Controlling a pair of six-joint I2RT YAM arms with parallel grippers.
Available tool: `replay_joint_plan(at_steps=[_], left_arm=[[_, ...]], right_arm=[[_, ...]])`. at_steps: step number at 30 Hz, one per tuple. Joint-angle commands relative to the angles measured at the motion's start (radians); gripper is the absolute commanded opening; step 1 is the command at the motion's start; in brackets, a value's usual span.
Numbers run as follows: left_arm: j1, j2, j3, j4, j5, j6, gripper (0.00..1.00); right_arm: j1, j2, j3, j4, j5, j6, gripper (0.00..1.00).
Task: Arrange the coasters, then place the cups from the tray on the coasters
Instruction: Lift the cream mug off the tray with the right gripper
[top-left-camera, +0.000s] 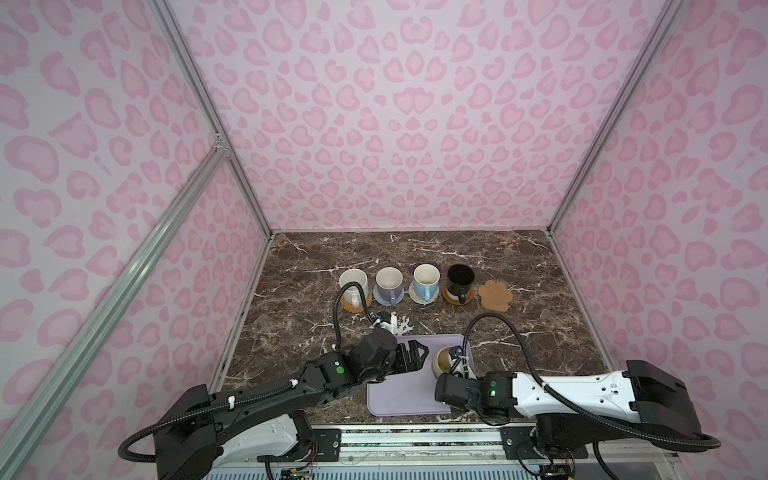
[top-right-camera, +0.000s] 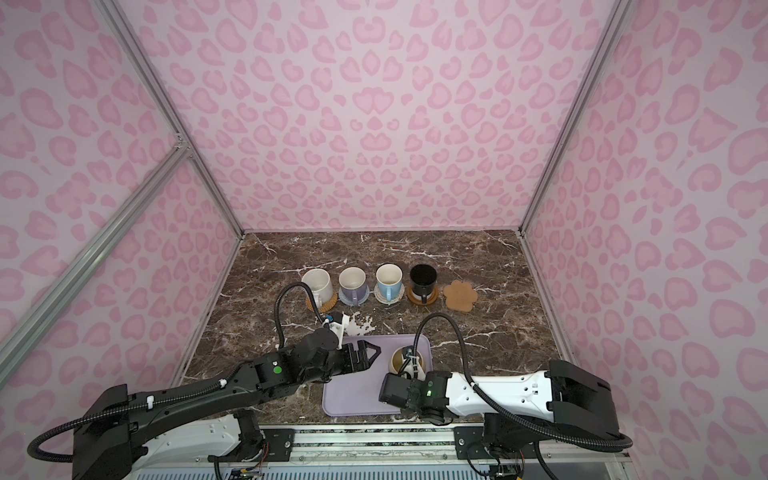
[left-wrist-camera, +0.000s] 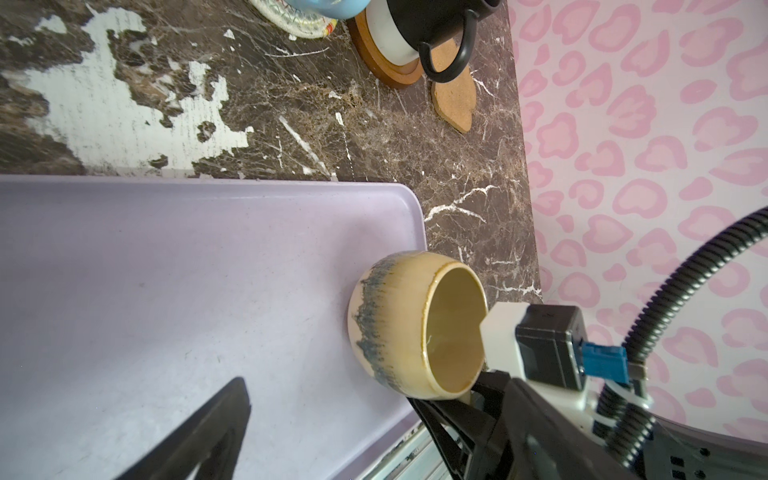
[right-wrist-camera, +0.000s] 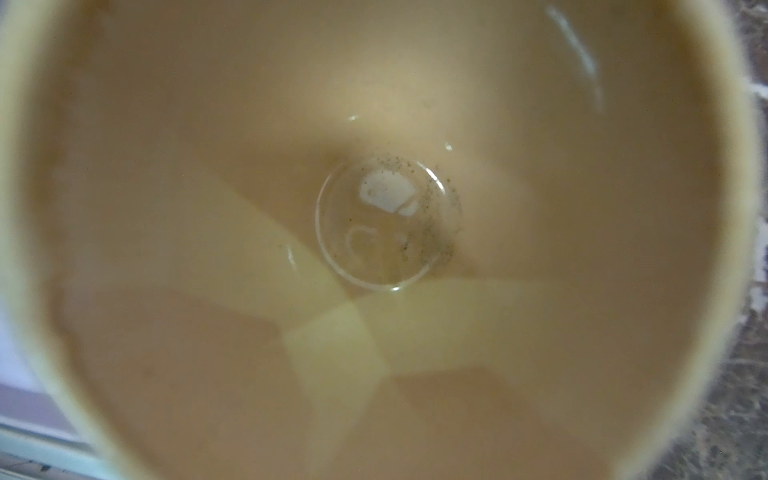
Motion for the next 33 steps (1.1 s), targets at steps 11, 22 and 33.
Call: replay_joint_plan(at_steps=[11, 22, 33], left_arm=[[-0.001, 0.002, 0.014, 0.001, -0.023, 0.011, 0.97], [-0.001, -0.005, 0.038, 0.018, -0.023, 0.009, 0.97], [-0.001, 0.039, 0.101, 0.032, 0.022, 0.031, 0.97]], right_arm=[[-0.014, -0.081, 0.010, -0.048, 0.070, -0.018, 0.01], [-0.038, -0.211, 0.000, -0.100, 0.168, -0.037, 0.00], [-0.130, -0.320, -0.009, -0.127, 0.146, -0.126, 0.00]])
